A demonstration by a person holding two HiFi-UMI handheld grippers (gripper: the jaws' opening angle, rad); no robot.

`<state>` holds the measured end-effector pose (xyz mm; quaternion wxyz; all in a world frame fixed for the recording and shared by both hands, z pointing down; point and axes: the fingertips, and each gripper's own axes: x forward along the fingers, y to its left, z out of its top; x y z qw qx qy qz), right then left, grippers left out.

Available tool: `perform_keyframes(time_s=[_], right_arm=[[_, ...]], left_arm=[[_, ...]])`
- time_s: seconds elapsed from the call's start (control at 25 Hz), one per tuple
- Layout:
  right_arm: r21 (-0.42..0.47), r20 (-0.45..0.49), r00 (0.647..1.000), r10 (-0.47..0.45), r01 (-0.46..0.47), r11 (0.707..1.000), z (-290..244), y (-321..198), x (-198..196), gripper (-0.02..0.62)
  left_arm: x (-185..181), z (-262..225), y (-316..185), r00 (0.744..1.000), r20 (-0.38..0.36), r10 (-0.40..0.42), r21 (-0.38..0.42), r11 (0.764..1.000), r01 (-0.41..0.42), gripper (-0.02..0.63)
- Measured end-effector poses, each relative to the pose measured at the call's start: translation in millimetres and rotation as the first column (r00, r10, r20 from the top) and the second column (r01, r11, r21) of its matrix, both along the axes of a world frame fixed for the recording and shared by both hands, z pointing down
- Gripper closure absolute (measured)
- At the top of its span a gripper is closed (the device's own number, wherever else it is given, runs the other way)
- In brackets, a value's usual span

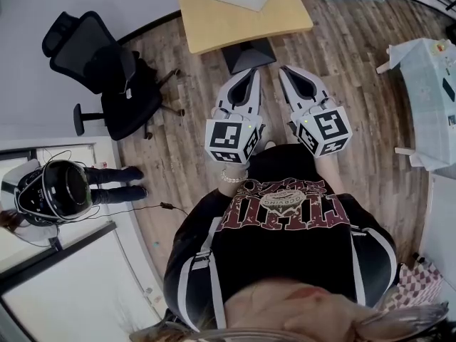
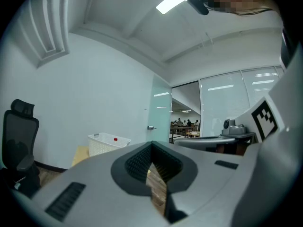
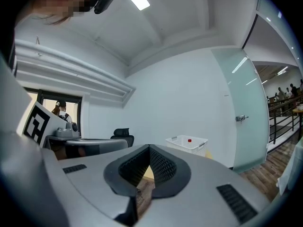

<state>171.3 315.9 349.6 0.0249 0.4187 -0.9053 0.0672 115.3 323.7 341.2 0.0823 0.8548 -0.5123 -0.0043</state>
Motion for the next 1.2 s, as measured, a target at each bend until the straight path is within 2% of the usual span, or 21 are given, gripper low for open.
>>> perform_keyframes(time_s=[0.44, 1.2], right_arm=[[-0.002, 0.009, 1.000, -0.011, 0.011, 1.000, 3.0, -24.9, -3.7, 0.578], [0.003, 0.004, 0.997, 0.072, -0.072, 0.997, 1.2, -121.7, -17.7, 0.578]], left_arm=[[-2.6, 3.5, -24.6, 1.000, 0.014, -0.006, -0.002, 1.000, 0.006, 0.560], [-14.8, 5.7, -126.7, 0.996, 0.025, 0.085, -0.007, 0.996, -0.085, 0.560]])
